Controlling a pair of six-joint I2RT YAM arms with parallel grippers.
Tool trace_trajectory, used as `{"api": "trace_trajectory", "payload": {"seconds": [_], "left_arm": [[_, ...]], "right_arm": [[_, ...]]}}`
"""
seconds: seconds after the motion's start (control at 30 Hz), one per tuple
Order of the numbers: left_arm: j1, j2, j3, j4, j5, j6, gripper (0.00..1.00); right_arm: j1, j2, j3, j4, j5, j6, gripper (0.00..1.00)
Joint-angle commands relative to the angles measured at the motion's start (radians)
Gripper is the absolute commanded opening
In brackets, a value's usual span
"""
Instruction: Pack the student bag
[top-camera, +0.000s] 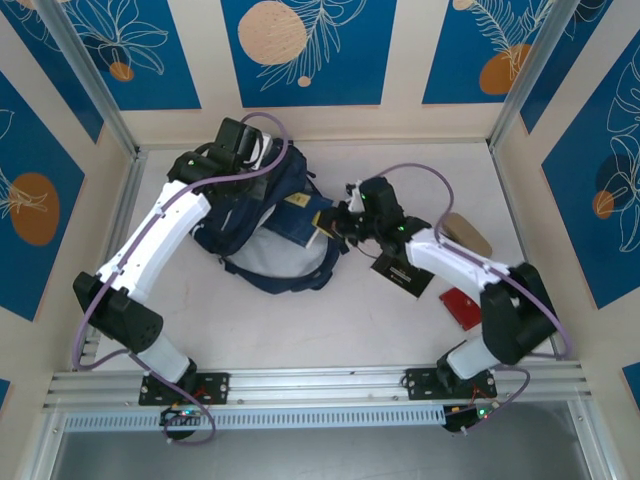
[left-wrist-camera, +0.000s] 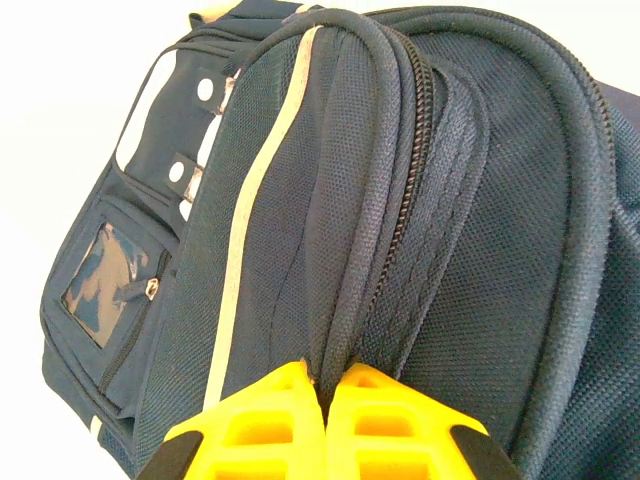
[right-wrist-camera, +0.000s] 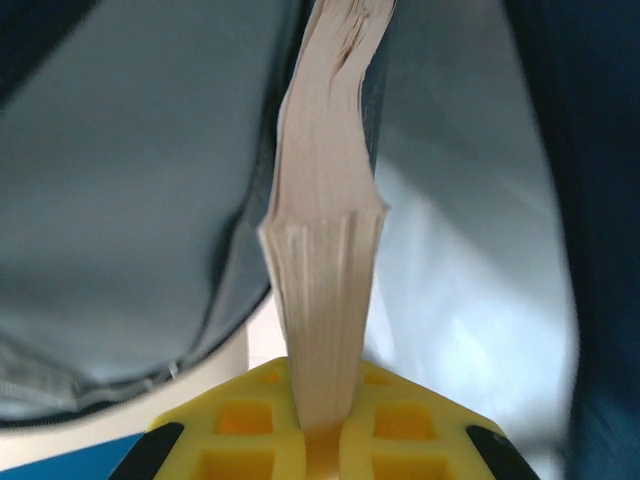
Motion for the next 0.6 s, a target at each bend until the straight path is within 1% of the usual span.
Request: {"api": "trace_trajectory", "payload": {"seconds": [0.0, 0.07, 0.13, 0.27, 0.37, 0.43, 0.5, 0.57], "left_arm": [[0.006, -0.019, 0.078, 0.055, 0.007, -0.038, 0.00], [0.006, -0.015, 0.083, 0.051, 0.011, -0.046, 0.00], [0.006, -0.018, 0.084, 0.051, 0.010, -0.063, 0.00], [0.006, -0.017, 0.084, 0.056, 0.023, -0.091, 0.00], [0.005, -0.018, 0.078, 0.058, 0.031, -0.098, 0.00], [0.006, -0.018, 0.074, 0.058, 0.030, -0.099, 0.00], [0.006, -0.020, 0.069, 0.060, 0.028, -0.108, 0.00], [0.006, -0.019, 0.067, 0.059, 0.025, -0.117, 0.00]], "right_arm": [[0.033, 0.098, 0.118, 0.123, -0.003, 0.033, 0.00], [0.057, 0.177, 0.163, 0.124, 0.055, 0.053, 0.00], [0.073, 0.250, 0.214, 0.131, 0.114, 0.104, 0.00], [0.090, 0.405, 0.333, 0.157, 0.188, 0.166, 0.00], [0.109, 0.492, 0.416, 0.140, 0.203, 0.187, 0.00], [0.133, 0.537, 0.455, 0.115, 0.247, 0.196, 0.00], [0.154, 0.574, 0.470, 0.091, 0.313, 0.274, 0.00], [0.161, 0.617, 0.488, 0.118, 0.325, 0.322, 0.01]]}}
